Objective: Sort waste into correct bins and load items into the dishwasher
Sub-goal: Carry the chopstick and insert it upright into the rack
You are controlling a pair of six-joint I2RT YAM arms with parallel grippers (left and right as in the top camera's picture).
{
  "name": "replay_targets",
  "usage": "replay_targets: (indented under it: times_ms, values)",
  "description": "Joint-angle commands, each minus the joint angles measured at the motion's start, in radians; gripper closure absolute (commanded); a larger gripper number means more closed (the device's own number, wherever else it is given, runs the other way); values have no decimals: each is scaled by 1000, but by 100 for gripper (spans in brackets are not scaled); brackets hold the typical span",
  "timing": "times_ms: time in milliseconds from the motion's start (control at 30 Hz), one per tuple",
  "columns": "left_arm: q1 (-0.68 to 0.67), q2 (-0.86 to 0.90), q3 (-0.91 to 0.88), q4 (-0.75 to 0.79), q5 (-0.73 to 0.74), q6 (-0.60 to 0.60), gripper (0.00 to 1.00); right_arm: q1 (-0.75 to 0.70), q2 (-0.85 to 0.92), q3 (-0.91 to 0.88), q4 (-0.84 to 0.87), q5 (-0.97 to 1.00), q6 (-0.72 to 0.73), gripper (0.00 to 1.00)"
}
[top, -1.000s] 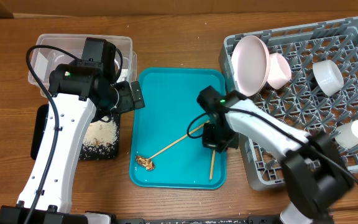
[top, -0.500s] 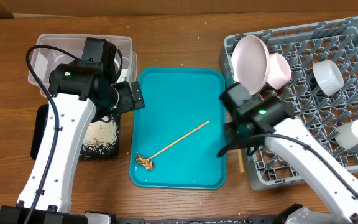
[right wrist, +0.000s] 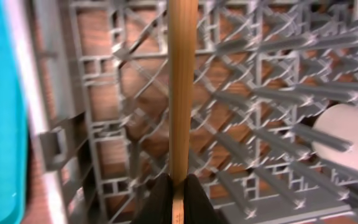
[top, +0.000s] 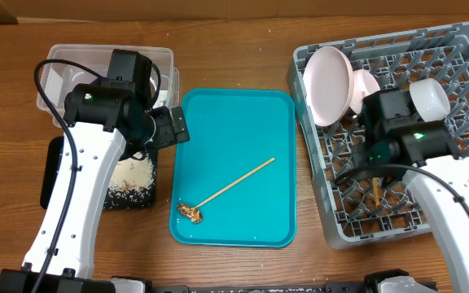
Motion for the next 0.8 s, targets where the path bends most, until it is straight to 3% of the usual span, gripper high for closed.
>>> replay_targets:
  times_ms: [0, 233, 333, 767]
  values:
    - [-1, -1, 7, -3, -3, -2, 0, -59, -14, 18, 19, -1, -134, 96]
    - [-1, -1, 7, -3, -3, -2, 0, -64, 10, 9, 34, -116, -317, 96]
    - [-1, -1, 7, -7, -3, 1, 0, -64, 31, -19, 33, -114, -316, 92]
    - [-1, -1, 7, -10, -3, 17, 0, -70, 113, -26, 27, -101, -241, 96]
